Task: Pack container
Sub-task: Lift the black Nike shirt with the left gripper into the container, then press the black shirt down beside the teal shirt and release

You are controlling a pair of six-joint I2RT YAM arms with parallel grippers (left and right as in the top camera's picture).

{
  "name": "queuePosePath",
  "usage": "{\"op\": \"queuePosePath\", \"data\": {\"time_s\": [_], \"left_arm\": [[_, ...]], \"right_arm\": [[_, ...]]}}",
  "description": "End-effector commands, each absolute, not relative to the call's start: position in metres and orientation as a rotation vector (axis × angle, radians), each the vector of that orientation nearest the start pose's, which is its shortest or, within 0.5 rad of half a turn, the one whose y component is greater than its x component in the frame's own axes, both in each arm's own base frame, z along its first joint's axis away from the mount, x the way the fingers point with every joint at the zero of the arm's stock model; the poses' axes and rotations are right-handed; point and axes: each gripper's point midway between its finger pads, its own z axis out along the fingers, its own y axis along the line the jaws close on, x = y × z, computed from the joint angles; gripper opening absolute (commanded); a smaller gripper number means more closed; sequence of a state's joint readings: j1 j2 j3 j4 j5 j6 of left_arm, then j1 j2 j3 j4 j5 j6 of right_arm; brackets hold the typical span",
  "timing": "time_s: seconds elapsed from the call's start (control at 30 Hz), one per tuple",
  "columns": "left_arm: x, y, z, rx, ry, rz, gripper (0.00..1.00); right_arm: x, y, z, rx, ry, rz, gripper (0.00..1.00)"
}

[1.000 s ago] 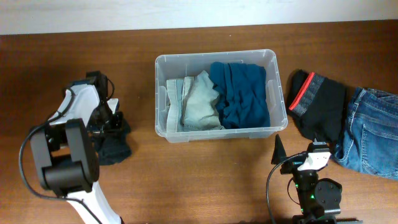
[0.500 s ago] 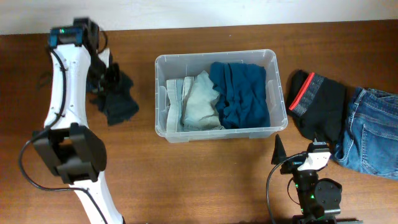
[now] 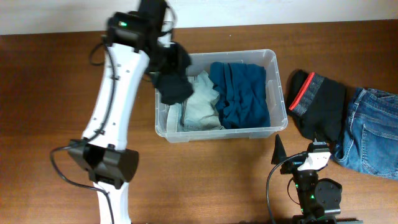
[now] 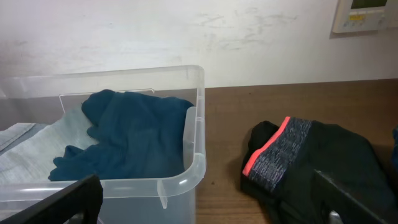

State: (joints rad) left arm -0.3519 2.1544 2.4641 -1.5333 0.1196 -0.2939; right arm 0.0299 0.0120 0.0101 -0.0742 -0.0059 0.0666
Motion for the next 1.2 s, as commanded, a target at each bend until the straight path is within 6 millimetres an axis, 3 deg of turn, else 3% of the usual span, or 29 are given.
{"op": "queuePosePath", "data": {"time_s": [0.0,0.3,0.9,1.0,1.03,1.1,1.17], "left_arm": [[0.421,-0.189,0.235,0.085,2.819,-0.222,0.01],[0.416,-0.214,0.192,0.149,2.858,-0.147,0.01],[0.425,-0.218,0.092,0.104,2.912,-0.125,0.01],[0.422,-0.217,0.068,0.108,2.954,-0.097,0.01],[0.422,-0.217,0.052,0.110,2.980,-0.080,0.01],[0.423,-0.218,0.034,0.112,3.003,-0.066,0.11],[0.423,-0.218,0.017,0.113,3.025,-0.051,0.33]], "right_arm": [[0.246,0.011,0.155,0.011,1.651,0.083,0.98],[0.246,0.011,0.155,0.011,1.651,0.083,0.98],[0.246,0.011,0.155,0.011,1.651,0.083,0.98],[0.246,0.011,0.155,0.011,1.651,0.083,0.98],[0.246,0.011,0.155,0.011,1.651,0.083,0.99],[0.246,0.011,0.155,0.011,1.651,0.083,0.98],[0.246,0.011,0.155,0.011,1.651,0.083,0.98]]}}
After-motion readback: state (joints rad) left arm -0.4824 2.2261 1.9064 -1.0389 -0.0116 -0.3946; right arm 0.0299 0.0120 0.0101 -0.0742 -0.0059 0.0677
